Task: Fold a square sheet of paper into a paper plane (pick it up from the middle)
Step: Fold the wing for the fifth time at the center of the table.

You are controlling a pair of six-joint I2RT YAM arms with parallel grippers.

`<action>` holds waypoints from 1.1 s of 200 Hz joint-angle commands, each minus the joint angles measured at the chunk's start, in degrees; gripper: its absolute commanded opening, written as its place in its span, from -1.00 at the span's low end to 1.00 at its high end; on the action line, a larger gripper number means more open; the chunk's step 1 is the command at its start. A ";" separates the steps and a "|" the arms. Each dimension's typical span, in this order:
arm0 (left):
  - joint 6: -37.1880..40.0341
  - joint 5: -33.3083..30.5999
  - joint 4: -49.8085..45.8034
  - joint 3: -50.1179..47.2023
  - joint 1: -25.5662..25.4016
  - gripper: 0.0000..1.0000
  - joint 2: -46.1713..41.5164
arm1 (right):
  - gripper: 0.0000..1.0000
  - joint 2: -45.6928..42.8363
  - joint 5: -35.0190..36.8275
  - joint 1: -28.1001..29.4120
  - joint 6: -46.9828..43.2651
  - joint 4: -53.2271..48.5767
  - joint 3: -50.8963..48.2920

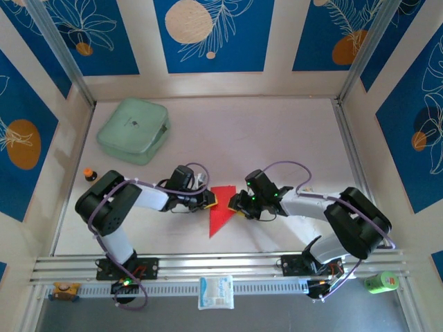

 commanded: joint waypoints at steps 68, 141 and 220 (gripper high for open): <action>1.00 0.07 -2.97 0.01 0.55 -0.85 2.27 | -0.22 2.59 -9.24 -4.34 -4.62 10.20 -2.04; 1.72 0.39 -4.10 0.81 0.53 -0.85 2.27 | -0.25 6.38 -17.91 -8.16 -11.67 16.62 -1.08; 2.16 0.44 -4.82 0.95 0.53 -0.86 1.66 | -0.34 10.84 -21.62 -10.83 -14.99 16.96 0.48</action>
